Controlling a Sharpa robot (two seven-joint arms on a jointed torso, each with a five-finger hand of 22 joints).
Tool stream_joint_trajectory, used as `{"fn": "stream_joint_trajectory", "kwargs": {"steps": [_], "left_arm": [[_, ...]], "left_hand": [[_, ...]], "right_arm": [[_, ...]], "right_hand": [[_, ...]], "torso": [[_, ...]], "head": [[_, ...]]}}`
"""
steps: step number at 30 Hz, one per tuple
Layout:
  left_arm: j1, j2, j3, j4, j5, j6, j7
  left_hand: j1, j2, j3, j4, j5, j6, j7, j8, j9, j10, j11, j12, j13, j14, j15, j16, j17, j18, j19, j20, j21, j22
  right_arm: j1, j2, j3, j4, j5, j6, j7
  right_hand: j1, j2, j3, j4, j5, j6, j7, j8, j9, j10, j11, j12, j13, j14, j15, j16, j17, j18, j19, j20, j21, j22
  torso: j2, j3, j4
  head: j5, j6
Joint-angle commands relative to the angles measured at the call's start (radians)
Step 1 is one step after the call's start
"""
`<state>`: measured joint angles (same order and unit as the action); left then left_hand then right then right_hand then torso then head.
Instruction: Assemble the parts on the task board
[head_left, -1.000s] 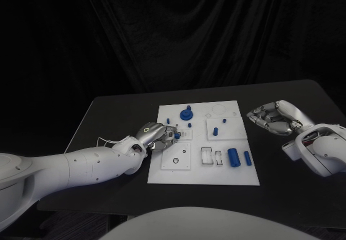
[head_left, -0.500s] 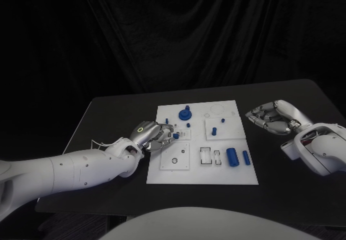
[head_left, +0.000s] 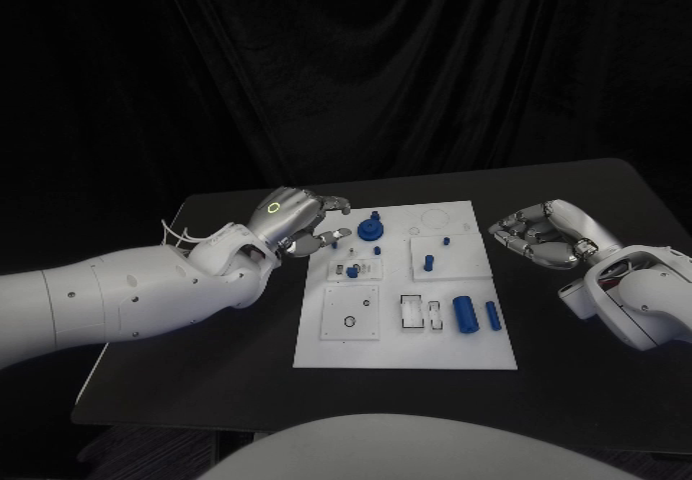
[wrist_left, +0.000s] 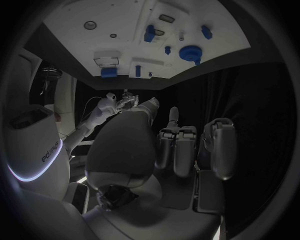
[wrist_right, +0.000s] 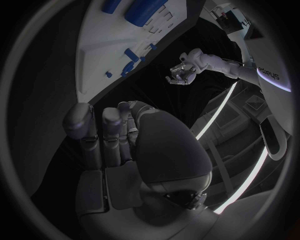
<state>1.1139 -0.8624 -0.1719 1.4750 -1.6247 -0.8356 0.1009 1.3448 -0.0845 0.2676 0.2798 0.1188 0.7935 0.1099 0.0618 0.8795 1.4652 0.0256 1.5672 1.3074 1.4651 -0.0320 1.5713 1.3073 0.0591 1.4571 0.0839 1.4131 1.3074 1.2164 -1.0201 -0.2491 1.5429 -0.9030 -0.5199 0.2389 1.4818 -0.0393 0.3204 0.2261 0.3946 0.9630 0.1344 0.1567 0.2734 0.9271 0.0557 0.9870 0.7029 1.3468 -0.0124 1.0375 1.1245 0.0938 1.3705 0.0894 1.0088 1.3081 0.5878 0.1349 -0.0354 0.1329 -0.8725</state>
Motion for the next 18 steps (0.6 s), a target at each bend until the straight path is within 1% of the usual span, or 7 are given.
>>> {"fn": "stream_joint_trajectory", "kwargs": {"steps": [1, 3, 4, 5, 11, 14, 18], "left_arm": [[0.051, -0.004, -0.005, 0.019, -0.161, 0.215, -0.072], [0.079, -0.005, -0.008, 0.025, -0.187, 0.298, -0.068], [0.092, -0.004, -0.009, 0.027, -0.204, 0.340, -0.067], [0.109, -0.002, -0.011, 0.031, -0.224, 0.394, -0.065], [0.177, 0.021, -0.019, 0.037, -0.281, 0.652, -0.048], [0.200, 0.038, -0.024, 0.033, -0.303, 0.739, -0.027], [0.219, 0.065, -0.030, 0.025, -0.350, 0.836, 0.023]], "left_hand": [[0.025, -0.002, 0.022, 0.007, -0.001, 0.037, -0.009, 0.002, -0.036, 0.106, -0.011, 0.004, 0.263, 0.106, -0.001, -0.001, 0.263, -0.025, 0.025, -0.006, 0.023, 0.219], [0.043, -0.016, 0.073, 0.005, -0.019, 0.073, -0.019, 0.000, -0.073, 0.106, -0.018, 0.004, 0.263, 0.106, -0.006, -0.001, 0.263, -0.030, 0.036, -0.010, 0.042, 0.225], [0.041, -0.024, 0.102, 0.006, -0.050, 0.080, -0.019, 0.000, -0.089, 0.106, -0.017, 0.004, 0.263, 0.106, -0.007, -0.001, 0.263, -0.034, 0.047, -0.011, 0.059, 0.231], [0.030, -0.032, 0.115, 0.008, -0.055, 0.088, -0.023, 0.002, -0.098, 0.106, -0.019, 0.004, 0.263, 0.106, -0.009, -0.001, 0.263, -0.037, 0.056, -0.010, 0.073, 0.235], [-0.004, -0.057, 0.155, 0.008, -0.067, 0.143, -0.036, 0.010, -0.116, 0.106, -0.016, 0.004, 0.263, 0.106, -0.010, -0.001, 0.263, -0.046, 0.078, -0.009, 0.106, 0.246], [-0.027, -0.070, 0.166, 0.008, -0.068, 0.141, -0.030, 0.002, -0.130, 0.106, -0.011, 0.004, 0.263, 0.106, -0.007, -0.001, 0.263, -0.046, 0.077, -0.008, 0.106, 0.246], [-0.063, -0.082, 0.186, 0.010, -0.070, 0.131, -0.023, -0.002, -0.165, 0.106, -0.003, 0.004, 0.263, 0.106, -0.005, -0.001, 0.263, -0.048, 0.083, -0.005, 0.116, 0.249]], "right_arm": [[-0.002, 0.002, 0.001, -0.001, -0.001, 0.007, -0.018], [-0.002, 0.003, 0.001, -0.002, -0.001, 0.005, -0.018], [-0.002, 0.004, 0.001, -0.002, -0.001, 0.004, -0.018], [-0.002, 0.004, 0.001, -0.002, -0.001, 0.003, -0.017], [-0.002, 0.007, 0.001, -0.004, -0.001, -0.004, -0.014], [-0.002, 0.009, 0.001, -0.004, -0.001, -0.006, -0.014], [-0.002, 0.011, 0.001, -0.005, -0.001, -0.007, -0.014]], "right_hand": [[0.004, -0.004, 0.000, -0.003, 0.003, -0.003, -0.003, 0.002, 0.001, -0.006, -0.002, -0.005, -0.003, -0.005, -0.001, -0.007, -0.002, 0.011, -0.006, 0.003, -0.003, 0.124], [0.004, -0.004, 0.000, -0.003, 0.003, -0.003, -0.003, 0.002, 0.001, -0.006, -0.002, -0.005, -0.003, -0.005, -0.001, -0.007, -0.002, 0.011, -0.006, 0.003, -0.003, 0.124], [0.004, -0.004, 0.000, -0.002, 0.003, -0.003, -0.003, 0.002, 0.001, -0.006, -0.002, -0.005, -0.003, -0.005, -0.001, -0.007, -0.002, 0.011, -0.006, 0.003, -0.004, 0.124], [0.003, -0.004, 0.000, -0.002, 0.003, -0.003, -0.003, 0.002, 0.001, -0.006, -0.002, -0.005, -0.003, -0.006, -0.001, -0.007, -0.002, 0.011, -0.007, 0.003, -0.004, 0.123], [0.003, -0.005, -0.001, -0.002, 0.003, -0.004, -0.002, 0.002, 0.001, -0.007, -0.002, -0.006, -0.004, -0.006, -0.001, -0.007, -0.002, 0.012, -0.007, 0.003, -0.004, 0.123], [0.002, -0.005, -0.001, -0.001, 0.003, -0.005, -0.002, 0.002, 0.001, -0.007, -0.002, -0.006, -0.004, -0.006, -0.001, -0.008, -0.003, 0.012, -0.007, 0.003, -0.005, 0.123], [0.002, -0.005, -0.001, -0.001, 0.003, -0.005, -0.002, 0.002, 0.001, -0.007, -0.002, -0.006, -0.004, -0.006, -0.001, -0.008, -0.003, 0.012, -0.007, 0.003, -0.005, 0.123]], "torso": [[0.001, -0.0004, 0.0020], [0.002, -0.0010, 0.0024], [0.001, -0.0006, 0.0015], [0.001, -0.0003, 0.0007], [0.000, -0.0004, 0.0002], [0.001, 0.0000, -0.0011], [0.001, -0.0002, 0.0002]], "head": [[-0.001, 0.000], [-0.003, 0.000], [-0.002, 0.000], [-0.002, 0.000], [-0.003, 0.000], [-0.002, 0.000], [-0.004, 0.000]]}}
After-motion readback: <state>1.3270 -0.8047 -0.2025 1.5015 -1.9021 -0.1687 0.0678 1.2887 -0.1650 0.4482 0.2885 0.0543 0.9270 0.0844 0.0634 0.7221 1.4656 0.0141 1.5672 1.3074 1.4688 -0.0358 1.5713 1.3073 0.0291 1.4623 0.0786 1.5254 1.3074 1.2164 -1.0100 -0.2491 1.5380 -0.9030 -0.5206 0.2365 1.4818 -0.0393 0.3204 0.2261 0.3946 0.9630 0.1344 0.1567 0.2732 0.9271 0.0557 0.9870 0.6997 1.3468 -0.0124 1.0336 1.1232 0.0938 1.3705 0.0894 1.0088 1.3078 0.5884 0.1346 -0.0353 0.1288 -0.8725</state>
